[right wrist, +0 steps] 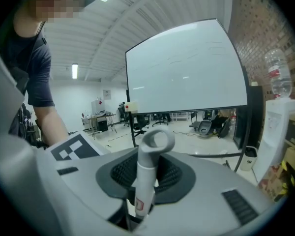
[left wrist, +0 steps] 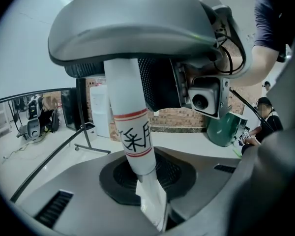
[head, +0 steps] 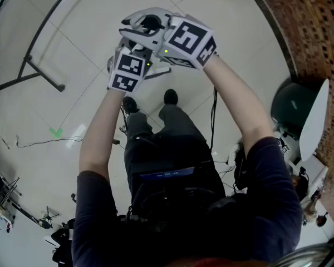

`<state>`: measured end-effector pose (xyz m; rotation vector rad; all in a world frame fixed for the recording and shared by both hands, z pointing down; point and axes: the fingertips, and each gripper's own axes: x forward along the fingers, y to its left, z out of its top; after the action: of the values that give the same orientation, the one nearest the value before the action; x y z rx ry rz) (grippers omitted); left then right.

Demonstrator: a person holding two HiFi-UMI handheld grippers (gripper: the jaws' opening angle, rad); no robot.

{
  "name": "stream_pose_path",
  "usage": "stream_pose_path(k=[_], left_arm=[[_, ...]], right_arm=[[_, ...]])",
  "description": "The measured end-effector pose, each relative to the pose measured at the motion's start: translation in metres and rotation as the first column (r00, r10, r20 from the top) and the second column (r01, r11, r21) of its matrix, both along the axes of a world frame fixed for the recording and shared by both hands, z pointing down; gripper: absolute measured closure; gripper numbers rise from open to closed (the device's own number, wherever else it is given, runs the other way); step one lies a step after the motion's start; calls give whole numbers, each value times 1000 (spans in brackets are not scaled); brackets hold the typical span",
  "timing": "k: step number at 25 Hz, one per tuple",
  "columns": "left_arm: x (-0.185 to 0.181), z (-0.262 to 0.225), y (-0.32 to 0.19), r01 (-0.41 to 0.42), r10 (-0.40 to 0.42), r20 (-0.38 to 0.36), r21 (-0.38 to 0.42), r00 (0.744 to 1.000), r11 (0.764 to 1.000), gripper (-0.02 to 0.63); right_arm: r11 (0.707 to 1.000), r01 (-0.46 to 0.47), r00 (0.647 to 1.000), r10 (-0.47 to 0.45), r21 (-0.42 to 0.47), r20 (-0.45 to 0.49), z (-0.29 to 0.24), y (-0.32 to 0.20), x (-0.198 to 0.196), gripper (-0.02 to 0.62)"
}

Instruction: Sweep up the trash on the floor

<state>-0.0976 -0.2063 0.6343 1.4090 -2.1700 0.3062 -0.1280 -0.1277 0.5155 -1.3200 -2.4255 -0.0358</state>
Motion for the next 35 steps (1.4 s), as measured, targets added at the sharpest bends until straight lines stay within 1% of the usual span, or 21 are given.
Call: stream_pose_path(k=[7, 12, 17, 21, 28, 32, 35], left_arm=[[-6, -2, -15, -73, 73, 33, 1, 997, 997, 555], [-8, -9, -22, -128, 129, 65, -20, 990, 992, 555], [-6, -19, -25, -154, 157, 88, -36, 984, 987, 555], [-2, -22, -25, -179, 185, 114, -66, 976, 982, 557], [9, -33, -23, -214, 221, 105, -75, 970, 974, 557], [25, -45, -19, -234, 241, 91, -80, 966, 969, 560], [32, -61, -6, -227, 233, 85, -74, 969, 971, 561]], right_arm=[[997, -73, 997, 73, 5, 31, -2, -17, -8, 514], [993, -116, 991, 116, 6, 67, -11, -26, -9, 515], [990, -143, 986, 142, 3, 92, -24, -30, -6, 514], [989, -147, 983, 144, 19, 115, -29, -30, 2, 514], [987, -157, 981, 152, 35, 120, -40, -28, 12, 514], [990, -135, 985, 129, 44, 111, -52, -24, 29, 514], [992, -119, 988, 112, 51, 110, -68, -11, 38, 514]])
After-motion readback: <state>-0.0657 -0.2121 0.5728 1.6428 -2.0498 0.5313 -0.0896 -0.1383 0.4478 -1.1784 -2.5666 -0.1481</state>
